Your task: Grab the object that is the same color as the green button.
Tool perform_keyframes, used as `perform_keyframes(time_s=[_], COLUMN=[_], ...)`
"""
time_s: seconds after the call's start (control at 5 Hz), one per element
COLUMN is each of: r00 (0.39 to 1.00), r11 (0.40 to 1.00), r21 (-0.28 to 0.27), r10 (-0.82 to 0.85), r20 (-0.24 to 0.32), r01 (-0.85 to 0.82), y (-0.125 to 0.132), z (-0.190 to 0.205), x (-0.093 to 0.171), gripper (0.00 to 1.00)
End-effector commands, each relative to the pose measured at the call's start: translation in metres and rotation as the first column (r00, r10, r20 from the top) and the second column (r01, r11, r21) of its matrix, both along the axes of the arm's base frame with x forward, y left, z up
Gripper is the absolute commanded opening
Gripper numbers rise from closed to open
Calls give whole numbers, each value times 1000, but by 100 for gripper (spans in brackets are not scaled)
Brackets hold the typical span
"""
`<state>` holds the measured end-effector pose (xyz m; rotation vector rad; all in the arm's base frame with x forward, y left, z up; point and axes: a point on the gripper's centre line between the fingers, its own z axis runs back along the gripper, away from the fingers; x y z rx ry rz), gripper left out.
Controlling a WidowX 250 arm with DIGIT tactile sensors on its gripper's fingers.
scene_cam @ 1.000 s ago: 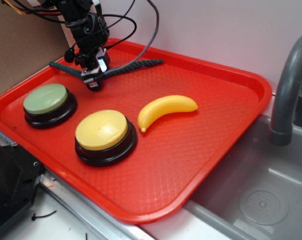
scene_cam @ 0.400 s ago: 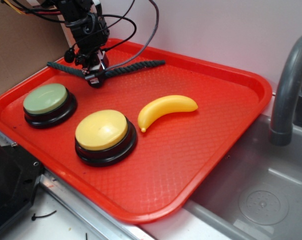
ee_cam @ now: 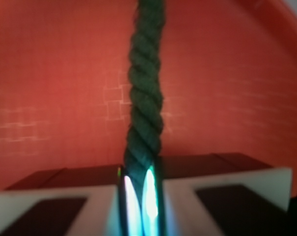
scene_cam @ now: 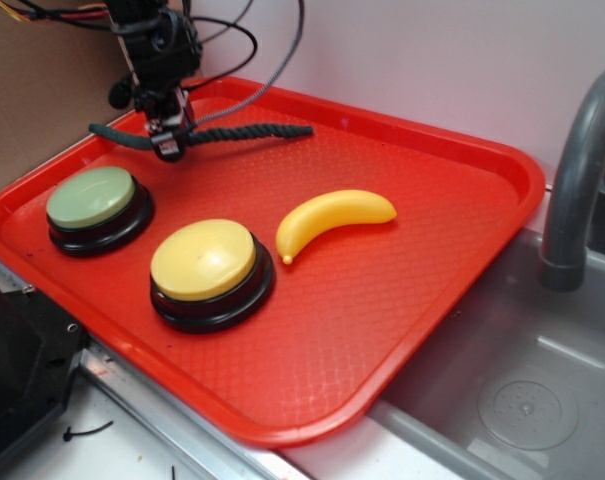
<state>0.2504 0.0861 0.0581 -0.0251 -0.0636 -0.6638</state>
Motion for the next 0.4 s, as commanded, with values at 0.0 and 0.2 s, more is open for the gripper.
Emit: perform_keyframes(time_s=[0.0,0.2], r00=[910,782], r11=[908,784], r21=[108,33], r10=[412,621], r20=[-51,-43], r01=[-406,-620], y=[-40,-62], z=[110,141], x=[-12,-7], gripper=[0,0])
